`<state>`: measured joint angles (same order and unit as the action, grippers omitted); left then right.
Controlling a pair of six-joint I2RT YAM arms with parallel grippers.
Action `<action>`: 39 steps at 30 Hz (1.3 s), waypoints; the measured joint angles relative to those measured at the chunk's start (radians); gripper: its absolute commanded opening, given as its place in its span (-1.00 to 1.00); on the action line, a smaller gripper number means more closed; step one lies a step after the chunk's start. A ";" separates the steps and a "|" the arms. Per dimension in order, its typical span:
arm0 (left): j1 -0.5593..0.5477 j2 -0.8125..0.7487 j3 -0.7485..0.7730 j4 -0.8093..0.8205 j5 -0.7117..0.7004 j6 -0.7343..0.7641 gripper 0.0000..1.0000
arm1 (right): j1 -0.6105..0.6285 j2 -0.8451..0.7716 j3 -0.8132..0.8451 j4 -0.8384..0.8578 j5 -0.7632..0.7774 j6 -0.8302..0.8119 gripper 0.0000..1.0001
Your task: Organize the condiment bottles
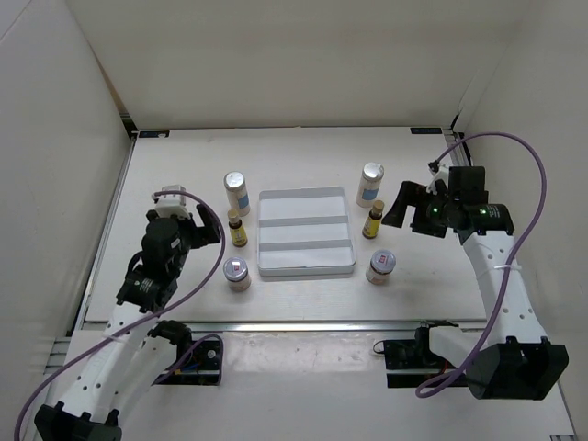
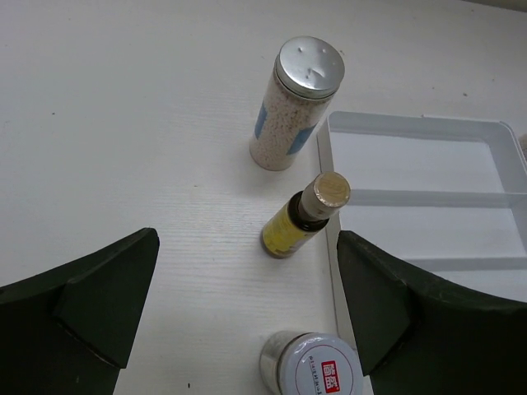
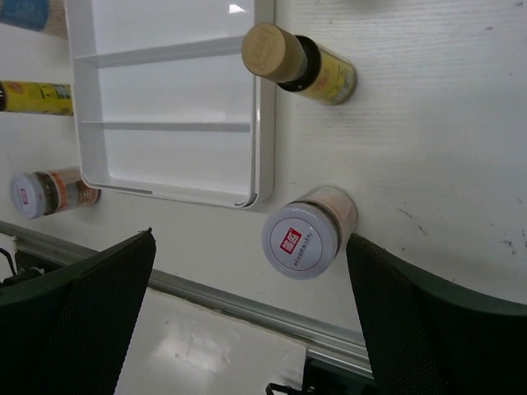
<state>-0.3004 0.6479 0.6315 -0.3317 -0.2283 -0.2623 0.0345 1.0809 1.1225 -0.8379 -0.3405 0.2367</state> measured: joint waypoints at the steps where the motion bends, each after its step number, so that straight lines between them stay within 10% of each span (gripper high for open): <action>1: -0.012 -0.006 -0.002 -0.001 -0.012 0.001 1.00 | 0.000 0.003 -0.006 -0.006 0.008 0.002 1.00; 26: -0.057 0.196 0.119 -0.152 -0.091 -0.035 1.00 | 0.295 0.168 -0.240 0.003 0.390 0.217 0.73; 39: -0.057 0.193 0.119 -0.161 -0.098 -0.036 1.00 | 0.342 0.209 -0.244 0.042 0.433 0.227 -0.47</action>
<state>-0.3576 0.8406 0.7509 -0.4927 -0.3267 -0.2981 0.3763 1.2900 0.8783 -0.7956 0.0921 0.4637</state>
